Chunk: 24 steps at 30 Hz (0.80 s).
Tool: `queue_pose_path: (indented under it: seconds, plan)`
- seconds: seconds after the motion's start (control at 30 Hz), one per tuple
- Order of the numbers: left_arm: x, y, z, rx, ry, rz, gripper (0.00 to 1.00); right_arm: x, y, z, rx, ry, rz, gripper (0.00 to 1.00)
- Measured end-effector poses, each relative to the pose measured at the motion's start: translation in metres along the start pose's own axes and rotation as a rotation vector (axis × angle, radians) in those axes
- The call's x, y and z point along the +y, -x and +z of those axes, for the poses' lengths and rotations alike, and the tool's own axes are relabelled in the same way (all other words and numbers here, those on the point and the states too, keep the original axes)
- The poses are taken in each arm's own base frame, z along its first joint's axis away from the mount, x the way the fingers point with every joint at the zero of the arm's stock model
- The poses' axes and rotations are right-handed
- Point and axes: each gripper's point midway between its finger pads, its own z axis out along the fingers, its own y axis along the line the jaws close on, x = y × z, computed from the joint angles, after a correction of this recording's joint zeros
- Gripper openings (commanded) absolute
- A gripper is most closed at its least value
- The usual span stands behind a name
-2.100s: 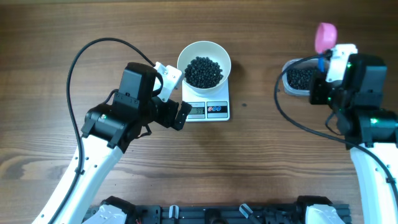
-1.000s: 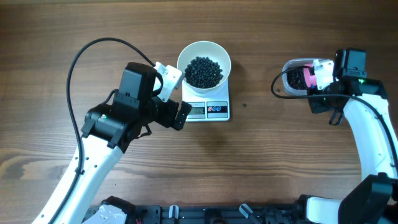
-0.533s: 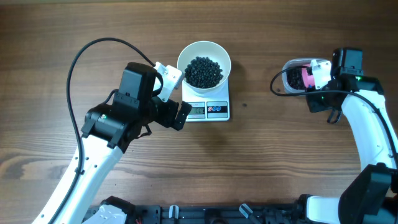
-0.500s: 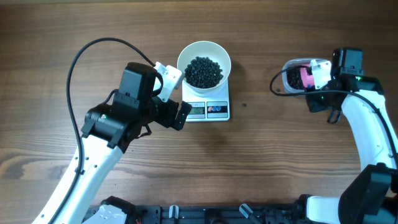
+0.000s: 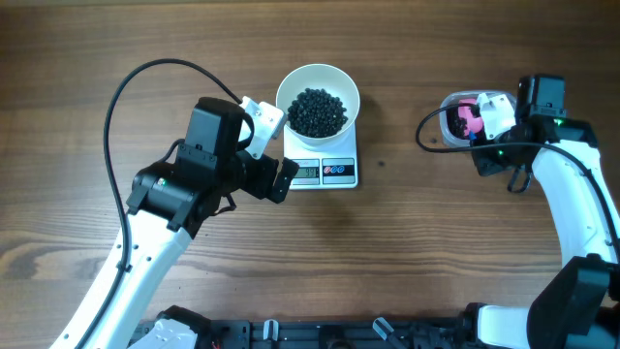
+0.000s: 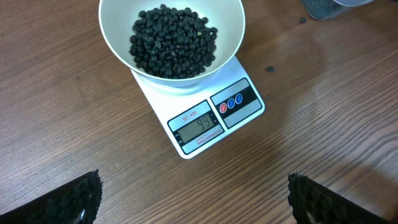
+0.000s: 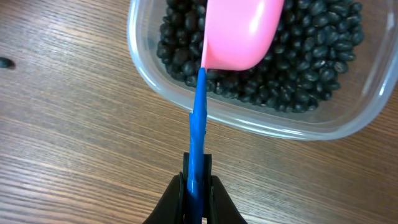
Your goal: Scoop item into bowl and weigh 150g on scale
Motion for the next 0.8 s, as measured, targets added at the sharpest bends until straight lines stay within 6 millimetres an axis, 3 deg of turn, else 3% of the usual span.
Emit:
queue_pose_path:
  seconds: [0.5, 0.8]
  plan:
    - [0.000, 0.000, 0.000, 0.000, 0.000, 0.000, 1.00, 0.010, 0.001, 0.008, -0.001, 0.064, -0.016, 0.04]
    - [0.000, 0.000, 0.000, 0.000, 0.000, 0.000, 1.00, 0.026, 0.007, 0.006, -0.039, 0.162, 0.003, 0.04]
